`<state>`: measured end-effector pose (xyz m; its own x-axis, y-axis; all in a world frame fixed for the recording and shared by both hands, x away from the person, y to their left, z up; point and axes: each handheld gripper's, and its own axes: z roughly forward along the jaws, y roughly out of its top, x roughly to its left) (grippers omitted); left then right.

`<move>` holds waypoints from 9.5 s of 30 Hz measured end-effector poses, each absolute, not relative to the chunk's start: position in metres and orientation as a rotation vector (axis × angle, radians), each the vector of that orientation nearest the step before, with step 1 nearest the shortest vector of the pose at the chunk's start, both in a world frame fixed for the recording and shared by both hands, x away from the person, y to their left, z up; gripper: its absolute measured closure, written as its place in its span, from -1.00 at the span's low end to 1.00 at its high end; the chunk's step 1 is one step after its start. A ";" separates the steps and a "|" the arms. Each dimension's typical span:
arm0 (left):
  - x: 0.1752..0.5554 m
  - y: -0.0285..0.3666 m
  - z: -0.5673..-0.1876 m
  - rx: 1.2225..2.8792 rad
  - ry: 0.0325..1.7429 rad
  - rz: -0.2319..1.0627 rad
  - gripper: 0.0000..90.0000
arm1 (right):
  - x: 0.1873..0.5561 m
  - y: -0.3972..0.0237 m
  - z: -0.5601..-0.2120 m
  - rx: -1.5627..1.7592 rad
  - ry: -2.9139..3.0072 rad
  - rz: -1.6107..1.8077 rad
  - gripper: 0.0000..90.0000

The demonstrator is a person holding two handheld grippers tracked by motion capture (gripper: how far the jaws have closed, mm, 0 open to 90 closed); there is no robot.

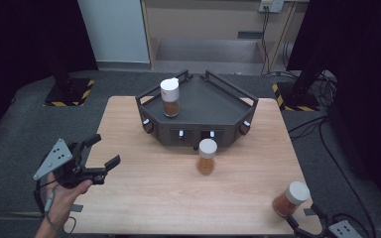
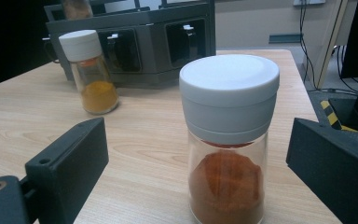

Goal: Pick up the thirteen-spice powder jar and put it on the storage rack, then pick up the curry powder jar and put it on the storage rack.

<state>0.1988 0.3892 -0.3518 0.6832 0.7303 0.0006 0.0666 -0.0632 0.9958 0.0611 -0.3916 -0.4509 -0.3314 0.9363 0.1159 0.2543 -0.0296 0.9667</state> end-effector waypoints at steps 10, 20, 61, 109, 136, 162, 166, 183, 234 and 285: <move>0.182 0.392 -0.377 1.580 0.727 0.642 -0.88 | 0.061 -0.391 -0.451 1.262 1.627 1.397 -0.87; 0.166 0.393 -0.398 1.646 0.793 0.678 -0.88 | 0.061 -0.391 -0.451 1.259 1.627 1.396 -0.87; 0.154 0.423 -0.440 1.617 0.811 0.549 -0.98 | 0.060 -0.392 -0.451 1.240 1.643 1.400 -0.87; 0.159 0.420 -0.443 1.602 0.798 0.509 -1.00 | 0.050 -0.393 -0.432 1.177 1.579 1.457 -0.97; 0.162 0.421 -0.444 1.607 0.797 0.502 -0.99 | 0.113 -0.363 -0.330 0.971 1.844 1.497 -0.97; 0.163 0.420 -0.444 1.611 0.798 0.500 -0.99 | 0.191 -0.292 -0.289 0.866 2.000 1.443 -0.98; 0.163 0.420 -0.444 1.611 0.797 0.498 -0.99 | 0.200 -0.283 -0.292 0.851 2.022 1.415 -0.97; 0.164 0.420 -0.444 1.616 0.795 0.494 -0.99 | 0.250 -0.255 -0.316 0.901 2.123 1.388 -0.96; 0.166 0.418 -0.443 1.642 0.779 0.493 -0.98 | 0.332 -0.188 -0.366 0.961 2.272 1.162 -0.27; 0.169 0.418 -0.444 1.642 0.764 0.480 -0.96 | 0.355 -0.195 -0.244 0.835 2.329 1.218 -0.26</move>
<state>0.1693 0.4184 -0.4437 0.6990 0.7085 -0.0974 0.2192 -0.0827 0.9722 0.3553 -0.1950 -0.2435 -0.7507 0.6581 -0.0586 0.3274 0.4476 0.8322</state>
